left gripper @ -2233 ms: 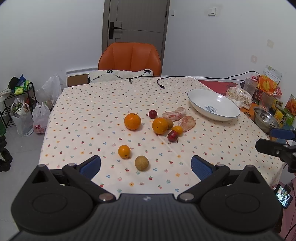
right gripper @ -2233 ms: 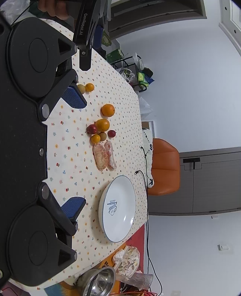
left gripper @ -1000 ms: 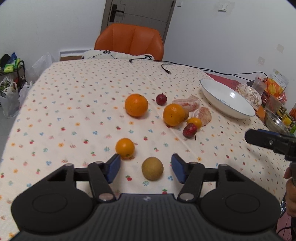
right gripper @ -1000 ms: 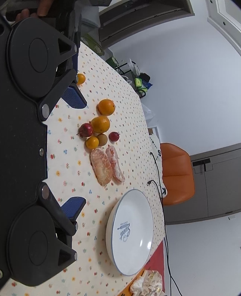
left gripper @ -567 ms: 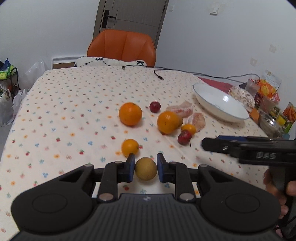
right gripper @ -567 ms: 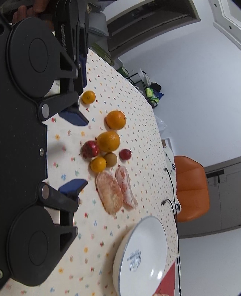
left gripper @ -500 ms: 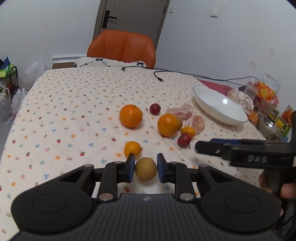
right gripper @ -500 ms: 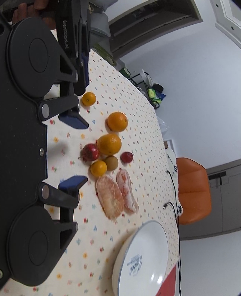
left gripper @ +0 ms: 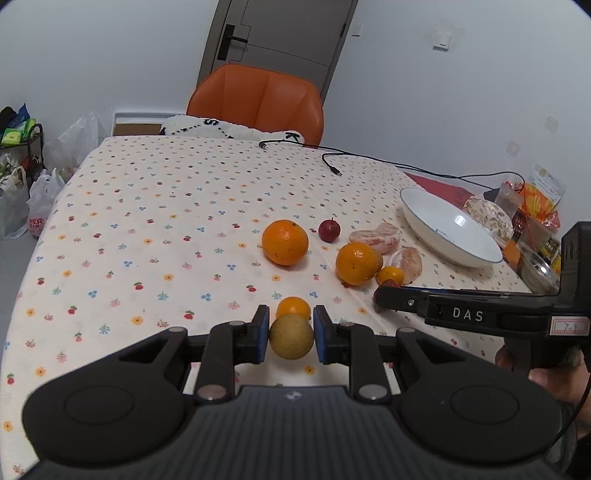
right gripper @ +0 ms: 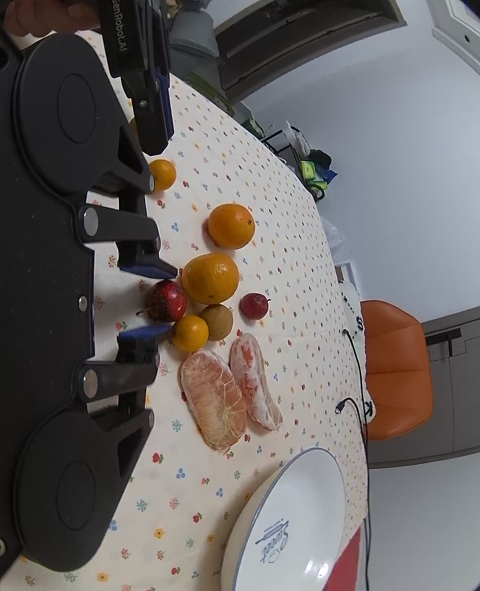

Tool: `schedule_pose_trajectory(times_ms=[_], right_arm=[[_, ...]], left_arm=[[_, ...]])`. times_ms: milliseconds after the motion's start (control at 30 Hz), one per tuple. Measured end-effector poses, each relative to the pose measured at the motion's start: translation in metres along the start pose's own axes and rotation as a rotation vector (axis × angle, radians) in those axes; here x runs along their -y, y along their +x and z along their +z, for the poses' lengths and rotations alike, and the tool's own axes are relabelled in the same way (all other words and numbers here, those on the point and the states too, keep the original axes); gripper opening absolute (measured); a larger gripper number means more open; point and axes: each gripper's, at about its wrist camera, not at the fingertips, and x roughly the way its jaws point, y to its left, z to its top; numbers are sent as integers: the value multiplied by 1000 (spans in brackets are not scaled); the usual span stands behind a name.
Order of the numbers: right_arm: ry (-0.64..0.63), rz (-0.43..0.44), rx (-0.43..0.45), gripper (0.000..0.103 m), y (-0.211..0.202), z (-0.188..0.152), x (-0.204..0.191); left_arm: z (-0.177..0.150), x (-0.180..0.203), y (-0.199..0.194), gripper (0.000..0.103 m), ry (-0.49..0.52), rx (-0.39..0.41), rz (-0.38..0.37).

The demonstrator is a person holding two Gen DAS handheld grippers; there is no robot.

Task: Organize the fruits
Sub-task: 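Close the left tool on the brown kiwi while the right tool grasps a red plum, then carry kiwi and plum over the white plate and open both tools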

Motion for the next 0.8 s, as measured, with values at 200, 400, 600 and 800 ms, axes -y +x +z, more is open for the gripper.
schedule_pose_trajectory(times_ms=[200, 400, 600, 800], right_arm=[[26, 10, 28, 23, -13, -5, 4], [57, 16, 105, 23, -47, -4, 23], [95, -23, 164, 23, -73, -7, 48], [124, -49, 214, 23, -93, -10, 69]], left_arm=[[3, 8, 1, 23, 23, 5, -2], [8, 37, 6, 23, 86, 11, 3], [13, 64, 16, 23, 122, -2, -11], [14, 93, 17, 23, 174, 15, -51]])
